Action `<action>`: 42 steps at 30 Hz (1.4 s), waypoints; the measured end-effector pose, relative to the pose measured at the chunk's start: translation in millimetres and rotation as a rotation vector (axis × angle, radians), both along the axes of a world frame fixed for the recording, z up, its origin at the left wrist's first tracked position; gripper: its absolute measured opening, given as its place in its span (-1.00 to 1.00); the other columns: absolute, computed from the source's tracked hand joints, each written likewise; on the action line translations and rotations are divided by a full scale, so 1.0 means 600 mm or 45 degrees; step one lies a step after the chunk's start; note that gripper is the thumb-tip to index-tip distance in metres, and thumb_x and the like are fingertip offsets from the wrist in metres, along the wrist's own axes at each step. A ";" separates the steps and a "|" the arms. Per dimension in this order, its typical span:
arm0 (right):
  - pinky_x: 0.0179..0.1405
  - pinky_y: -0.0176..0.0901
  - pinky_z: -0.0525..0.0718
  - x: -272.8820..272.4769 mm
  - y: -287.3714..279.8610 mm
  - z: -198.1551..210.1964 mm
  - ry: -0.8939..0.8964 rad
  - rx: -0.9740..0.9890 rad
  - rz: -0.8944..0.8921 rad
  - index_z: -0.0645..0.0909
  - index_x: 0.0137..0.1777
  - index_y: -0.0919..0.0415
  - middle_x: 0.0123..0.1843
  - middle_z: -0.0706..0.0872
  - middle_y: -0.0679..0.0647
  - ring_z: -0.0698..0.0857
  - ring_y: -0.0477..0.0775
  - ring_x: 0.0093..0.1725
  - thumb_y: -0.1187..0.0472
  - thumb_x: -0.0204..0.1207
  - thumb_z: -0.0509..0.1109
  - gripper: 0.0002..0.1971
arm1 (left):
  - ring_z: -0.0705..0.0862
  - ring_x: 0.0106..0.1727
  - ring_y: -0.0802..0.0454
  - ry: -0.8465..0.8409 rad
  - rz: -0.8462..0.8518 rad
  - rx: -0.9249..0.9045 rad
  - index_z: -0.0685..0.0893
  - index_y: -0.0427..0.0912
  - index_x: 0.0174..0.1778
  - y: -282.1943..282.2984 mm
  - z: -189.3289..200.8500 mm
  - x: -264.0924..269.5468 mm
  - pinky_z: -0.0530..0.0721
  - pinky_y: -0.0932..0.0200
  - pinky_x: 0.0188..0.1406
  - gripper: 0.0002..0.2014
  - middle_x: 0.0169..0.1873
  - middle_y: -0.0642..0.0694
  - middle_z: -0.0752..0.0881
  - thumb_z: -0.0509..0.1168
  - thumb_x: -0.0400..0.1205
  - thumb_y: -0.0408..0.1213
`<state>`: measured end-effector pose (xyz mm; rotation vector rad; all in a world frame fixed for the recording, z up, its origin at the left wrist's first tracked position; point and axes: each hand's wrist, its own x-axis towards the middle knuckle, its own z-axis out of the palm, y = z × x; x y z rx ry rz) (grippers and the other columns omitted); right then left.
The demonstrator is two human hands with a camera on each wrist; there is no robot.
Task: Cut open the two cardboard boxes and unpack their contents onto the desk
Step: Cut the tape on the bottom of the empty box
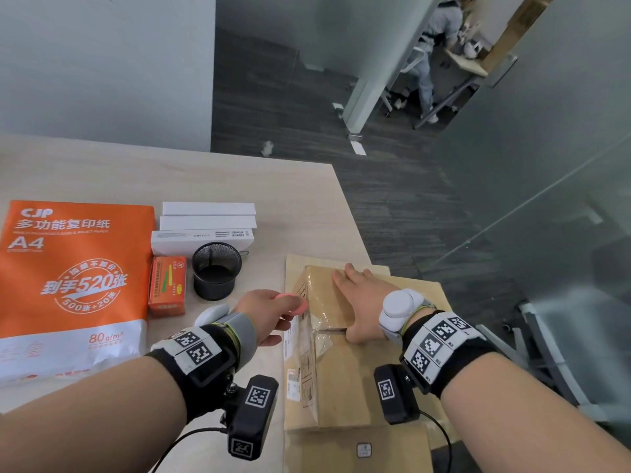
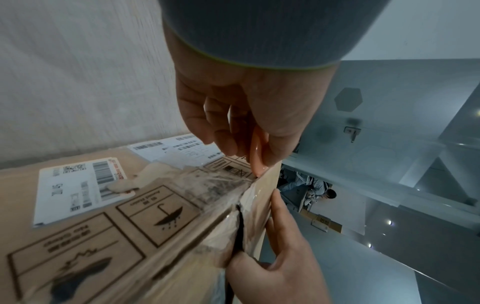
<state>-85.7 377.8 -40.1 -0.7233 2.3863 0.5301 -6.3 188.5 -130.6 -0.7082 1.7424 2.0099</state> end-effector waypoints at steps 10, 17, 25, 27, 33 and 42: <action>0.56 0.16 0.46 0.003 0.004 -0.008 0.027 -0.018 -0.003 -0.20 0.77 0.07 0.79 -0.09 0.15 0.14 0.39 0.70 -0.10 0.34 0.50 0.15 | 0.72 -0.25 0.12 0.010 -0.196 -0.073 0.89 -0.09 -0.17 -0.002 -0.010 0.012 0.76 0.12 -0.21 -0.79 -0.19 -0.03 0.82 0.53 0.48 -0.02; 0.63 0.20 0.37 0.004 0.002 -0.006 -0.001 -0.012 -0.030 -0.24 0.77 0.05 0.81 -0.14 0.13 0.04 0.41 0.75 -0.10 0.35 0.50 0.17 | 0.70 -0.29 0.08 0.002 -0.289 -0.094 0.84 -0.15 -0.16 -0.011 -0.001 0.013 0.75 0.15 -0.24 -0.70 -0.30 -0.04 0.75 0.57 0.40 0.02; 0.60 0.20 0.42 0.007 0.005 0.000 -0.012 -0.029 -0.033 -0.22 0.77 0.04 0.81 -0.13 0.13 0.08 0.40 0.74 -0.10 0.35 0.50 0.16 | 0.75 -0.25 0.11 0.057 -0.485 -0.206 0.84 -0.10 -0.13 -0.018 -0.001 0.024 0.77 0.18 -0.26 -0.80 -0.23 0.00 0.82 0.53 0.49 -0.05; 0.57 0.18 0.44 0.010 0.007 -0.001 0.000 -0.039 -0.023 -0.18 0.77 0.06 0.80 -0.09 0.13 0.14 0.39 0.71 -0.10 0.35 0.50 0.14 | 0.80 -0.12 0.09 0.014 -0.419 -0.249 0.84 -0.05 -0.05 -0.042 -0.010 0.025 0.78 0.17 -0.23 -0.80 -0.13 0.00 0.86 0.54 0.53 -0.02; 0.52 0.17 0.50 0.010 0.012 -0.006 0.012 -0.070 -0.032 -0.19 0.76 0.02 0.80 -0.11 0.06 0.12 0.35 0.71 -0.11 0.33 0.48 0.14 | 0.80 -0.29 0.06 -0.168 -0.427 -0.659 0.76 0.01 -0.04 -0.120 -0.080 0.053 0.69 0.20 -0.41 -0.65 -0.27 -0.04 0.86 0.61 0.40 0.11; 0.51 0.16 0.50 0.013 0.011 -0.013 0.026 -0.091 -0.040 -0.20 0.76 0.02 0.79 -0.13 0.05 0.08 0.34 0.71 -0.11 0.31 0.50 0.16 | 0.61 0.04 0.13 -0.081 -0.858 -1.157 0.75 0.29 0.02 -0.132 -0.141 0.088 0.70 0.07 0.07 -0.56 0.06 0.17 0.54 0.44 0.30 0.39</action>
